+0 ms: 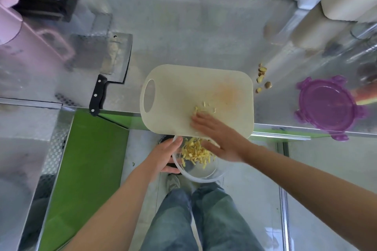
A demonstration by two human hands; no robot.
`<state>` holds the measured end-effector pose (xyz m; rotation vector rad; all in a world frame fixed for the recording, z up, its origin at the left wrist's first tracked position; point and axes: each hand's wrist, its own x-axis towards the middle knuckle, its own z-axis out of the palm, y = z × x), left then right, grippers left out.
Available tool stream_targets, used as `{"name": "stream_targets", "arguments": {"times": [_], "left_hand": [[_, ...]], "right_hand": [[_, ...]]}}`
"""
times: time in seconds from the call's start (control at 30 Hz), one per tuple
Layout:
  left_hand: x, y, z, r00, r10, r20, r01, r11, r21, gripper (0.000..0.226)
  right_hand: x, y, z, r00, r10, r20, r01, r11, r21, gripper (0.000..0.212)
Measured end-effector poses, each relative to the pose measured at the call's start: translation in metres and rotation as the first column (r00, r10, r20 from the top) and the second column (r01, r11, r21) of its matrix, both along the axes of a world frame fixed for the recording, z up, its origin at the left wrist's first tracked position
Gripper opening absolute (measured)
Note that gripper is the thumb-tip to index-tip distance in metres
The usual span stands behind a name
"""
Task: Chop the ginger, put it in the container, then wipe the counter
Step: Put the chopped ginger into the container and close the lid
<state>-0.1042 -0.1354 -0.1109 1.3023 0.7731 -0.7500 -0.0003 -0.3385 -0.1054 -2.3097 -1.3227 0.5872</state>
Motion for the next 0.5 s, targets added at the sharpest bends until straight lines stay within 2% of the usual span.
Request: {"name": "stream_targets", "arguments": {"times": [0.17,0.23,0.33,0.4,0.43,0.5], "left_hand": [[0.001,0.0,-0.001,1.0,-0.003,-0.002,0.003,1.0,0.0,0.051],[0.001,0.0,0.0,1.0,-0.003,0.001,0.003,1.0,-0.005,0.05],[0.001,-0.001,0.002,1.0,0.014,0.003,-0.014,1.0,-0.008,0.047],[0.0,-0.002,0.002,1.0,0.024,0.0,-0.024,1.0,-0.002,0.048],[0.0,-0.003,0.003,1.0,0.025,0.001,-0.025,1.0,0.001,0.048],[-0.001,-0.003,0.003,1.0,0.027,0.005,-0.026,1.0,-0.001,0.046]], "right_hand": [[-0.039,-0.016,0.007,0.969,0.244,-0.028,-0.244,0.97,0.016,0.051],[-0.03,-0.014,0.011,0.986,0.168,-0.022,-0.166,0.984,0.06,0.05],[0.004,-0.008,0.005,0.989,-0.146,-0.001,0.146,0.985,0.088,0.056],[0.026,-0.007,-0.004,0.953,-0.3,0.03,0.299,0.954,0.03,0.064],[0.031,-0.007,-0.008,0.947,-0.315,0.057,0.316,0.949,-0.012,0.067],[0.027,-0.007,-0.012,0.966,-0.229,0.117,0.24,0.967,-0.086,0.069]]}}
